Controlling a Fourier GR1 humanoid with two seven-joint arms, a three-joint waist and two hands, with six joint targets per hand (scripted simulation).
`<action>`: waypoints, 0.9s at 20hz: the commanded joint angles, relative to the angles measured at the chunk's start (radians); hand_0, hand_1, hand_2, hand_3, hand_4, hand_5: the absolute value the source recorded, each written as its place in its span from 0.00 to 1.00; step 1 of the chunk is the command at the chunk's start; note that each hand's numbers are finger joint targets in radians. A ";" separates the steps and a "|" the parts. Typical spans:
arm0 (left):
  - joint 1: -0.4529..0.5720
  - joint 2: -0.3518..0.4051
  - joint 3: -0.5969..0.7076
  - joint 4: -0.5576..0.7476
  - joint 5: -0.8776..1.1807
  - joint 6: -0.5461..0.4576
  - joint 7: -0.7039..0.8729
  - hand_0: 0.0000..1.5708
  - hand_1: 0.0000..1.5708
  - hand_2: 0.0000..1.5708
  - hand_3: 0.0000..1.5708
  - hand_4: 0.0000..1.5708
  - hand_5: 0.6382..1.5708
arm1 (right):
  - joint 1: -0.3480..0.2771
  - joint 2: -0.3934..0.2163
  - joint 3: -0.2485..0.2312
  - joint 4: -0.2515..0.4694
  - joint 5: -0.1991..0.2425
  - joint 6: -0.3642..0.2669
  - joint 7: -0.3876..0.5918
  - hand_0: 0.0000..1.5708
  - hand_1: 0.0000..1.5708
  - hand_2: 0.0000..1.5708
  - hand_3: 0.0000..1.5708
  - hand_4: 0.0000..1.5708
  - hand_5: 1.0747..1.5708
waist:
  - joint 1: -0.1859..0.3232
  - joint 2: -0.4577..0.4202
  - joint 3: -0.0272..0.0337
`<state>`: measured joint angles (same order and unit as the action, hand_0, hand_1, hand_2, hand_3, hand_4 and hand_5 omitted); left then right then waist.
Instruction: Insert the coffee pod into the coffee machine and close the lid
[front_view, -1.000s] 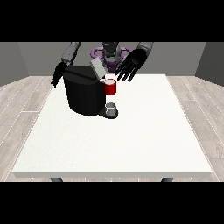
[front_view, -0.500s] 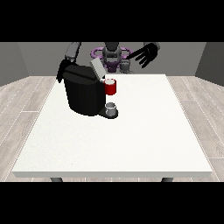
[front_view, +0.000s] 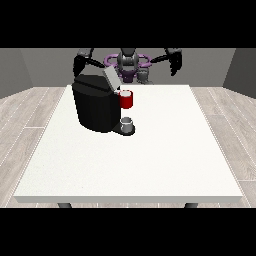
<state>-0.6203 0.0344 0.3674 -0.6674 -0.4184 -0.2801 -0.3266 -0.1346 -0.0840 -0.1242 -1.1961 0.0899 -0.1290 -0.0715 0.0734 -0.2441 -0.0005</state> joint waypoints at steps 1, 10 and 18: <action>0.086 -0.006 0.006 -0.008 0.033 -0.040 0.006 0.00 0.00 0.00 0.00 0.25 1.00 | -0.064 0.017 0.045 -0.070 -0.007 0.029 0.088 0.00 0.00 0.00 0.00 0.00 1.00 | 0.030 -0.059 -0.0001; 0.178 -0.003 -0.026 -0.173 0.104 -0.057 0.061 0.00 0.00 0.00 0.00 0.26 1.00 | -0.140 -0.115 0.035 -0.143 -0.013 0.151 0.105 0.00 0.00 0.00 0.00 0.05 1.00 | 0.058 -0.016 0.0006; 0.251 -0.033 -0.147 -0.377 0.196 -0.010 0.112 0.00 0.00 0.00 0.00 0.24 1.00 | -0.265 -0.119 -0.050 -0.054 -0.098 0.159 0.140 0.00 0.00 0.00 0.00 0.00 1.00 | 0.095 0.091 0.0008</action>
<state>-0.4076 0.0047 0.2441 -0.9469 -0.2394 -0.2928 -0.2176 -0.3589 -0.1799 -0.1384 -1.2728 0.0282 0.0042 0.0817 0.1595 -0.2131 0.0002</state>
